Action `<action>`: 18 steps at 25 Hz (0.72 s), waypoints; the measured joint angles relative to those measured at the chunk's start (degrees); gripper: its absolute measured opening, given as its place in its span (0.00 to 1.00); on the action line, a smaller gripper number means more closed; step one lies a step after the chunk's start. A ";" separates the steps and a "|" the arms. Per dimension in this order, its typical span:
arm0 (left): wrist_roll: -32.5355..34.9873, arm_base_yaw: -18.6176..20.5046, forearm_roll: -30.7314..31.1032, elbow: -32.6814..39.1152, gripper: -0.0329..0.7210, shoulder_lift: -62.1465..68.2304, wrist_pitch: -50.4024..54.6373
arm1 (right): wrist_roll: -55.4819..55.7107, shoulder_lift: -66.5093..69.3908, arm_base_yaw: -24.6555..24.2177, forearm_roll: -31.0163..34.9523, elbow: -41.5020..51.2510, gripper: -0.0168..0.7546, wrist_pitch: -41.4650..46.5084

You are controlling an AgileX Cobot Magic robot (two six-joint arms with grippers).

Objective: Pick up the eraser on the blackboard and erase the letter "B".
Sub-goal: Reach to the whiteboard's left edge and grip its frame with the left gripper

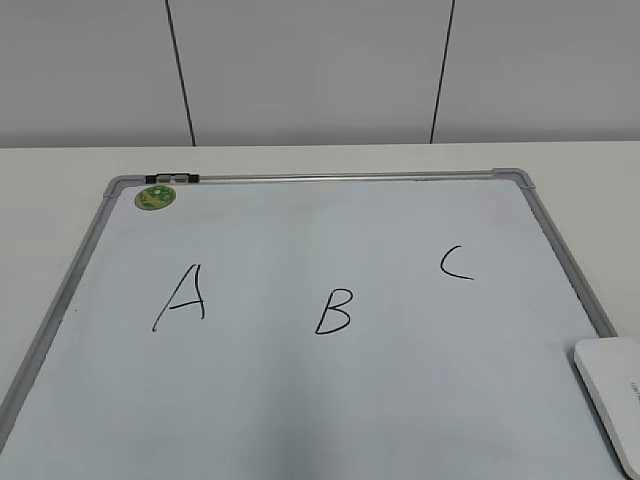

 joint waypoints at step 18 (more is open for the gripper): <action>0.00 0.00 -4.77 -6.02 0.36 12.08 -8.99 | 0.00 0.00 0.00 0.00 0.00 0.71 0.00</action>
